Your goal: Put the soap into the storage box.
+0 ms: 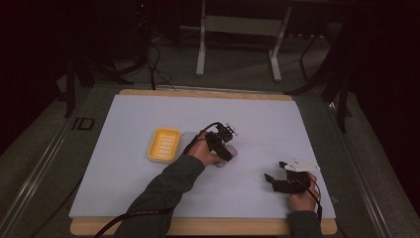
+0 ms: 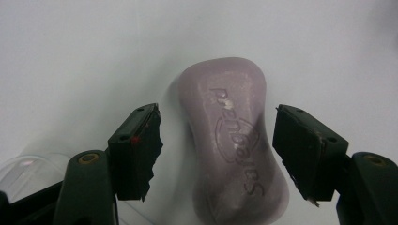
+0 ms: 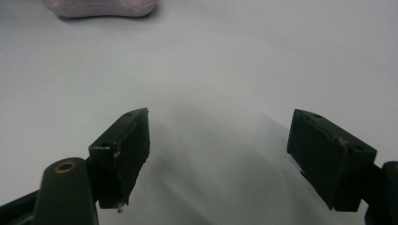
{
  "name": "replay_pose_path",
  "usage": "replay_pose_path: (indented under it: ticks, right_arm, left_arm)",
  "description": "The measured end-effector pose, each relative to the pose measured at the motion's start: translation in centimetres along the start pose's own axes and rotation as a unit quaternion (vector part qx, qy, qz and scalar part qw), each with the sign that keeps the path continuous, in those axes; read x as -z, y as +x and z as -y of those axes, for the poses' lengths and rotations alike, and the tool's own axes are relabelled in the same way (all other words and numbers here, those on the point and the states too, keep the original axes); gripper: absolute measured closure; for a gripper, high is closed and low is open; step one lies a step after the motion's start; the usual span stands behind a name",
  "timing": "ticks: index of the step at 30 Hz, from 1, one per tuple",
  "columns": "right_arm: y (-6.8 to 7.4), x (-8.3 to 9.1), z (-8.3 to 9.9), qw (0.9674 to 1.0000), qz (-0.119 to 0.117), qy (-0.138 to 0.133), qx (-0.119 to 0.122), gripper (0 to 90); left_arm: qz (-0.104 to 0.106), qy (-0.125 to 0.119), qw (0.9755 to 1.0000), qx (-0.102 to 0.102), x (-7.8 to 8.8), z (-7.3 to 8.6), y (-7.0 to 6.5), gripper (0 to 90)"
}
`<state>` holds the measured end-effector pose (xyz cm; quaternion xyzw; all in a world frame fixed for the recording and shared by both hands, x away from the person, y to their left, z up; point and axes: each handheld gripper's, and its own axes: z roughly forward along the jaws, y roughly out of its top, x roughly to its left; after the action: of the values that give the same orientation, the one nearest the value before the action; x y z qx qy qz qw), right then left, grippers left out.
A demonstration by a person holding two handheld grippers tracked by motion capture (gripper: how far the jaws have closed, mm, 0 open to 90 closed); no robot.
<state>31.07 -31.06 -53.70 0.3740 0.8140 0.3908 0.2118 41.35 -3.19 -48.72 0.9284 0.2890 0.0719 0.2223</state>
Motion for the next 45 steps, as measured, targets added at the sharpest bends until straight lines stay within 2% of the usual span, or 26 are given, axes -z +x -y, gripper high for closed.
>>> replay_pose_path:
  ticks: [14, 17, 22, 30, 34, 39, 45]
  right_arm:
    - [0.1, -0.1, 0.0, 1.0000, 0.002, 0.003, 0.004, 20.9]
    - [0.1, -0.1, 0.0, 1.0000, 0.001, 0.004, 0.004, 20.9]
    - [0.1, -0.1, 0.0, 1.0000, 0.001, 0.003, 0.004, 20.9]
    - [0.1, -0.1, 0.0, 1.0000, 0.001, 0.004, 0.004, 20.9]
    - [0.1, -0.1, 0.0, 1.0000, 0.001, 0.004, 0.004, 20.9]
    - [0.1, -0.1, 0.0, 1.0000, 0.001, 0.004, 0.004, 20.9]
    - [0.1, -0.1, 0.0, 1.0000, 0.001, 0.004, 0.004, 20.9]
  left_arm:
    - [0.005, 0.029, 0.9996, 0.006, -1.5, -0.4, -0.1, 34.8]
    - [0.018, 0.045, 0.9988, 0.005, -1.7, -0.6, 0.0, 37.9]
    - [0.027, 0.066, 0.9974, 0.006, -2.1, -0.7, 0.0, 40.4]
    - [0.030, 0.082, 0.9962, 0.009, -2.2, -1.2, 0.2, 41.7]
    - [0.025, 0.089, 0.9957, 0.005, -2.3, -1.4, 0.1, 43.6]
    - [0.008, 0.099, 0.9951, 0.000, -2.3, -1.6, -0.2, 47.4]
    - [0.004, 0.104, 0.9946, -0.002, -2.3, -1.8, -0.3, 49.5]
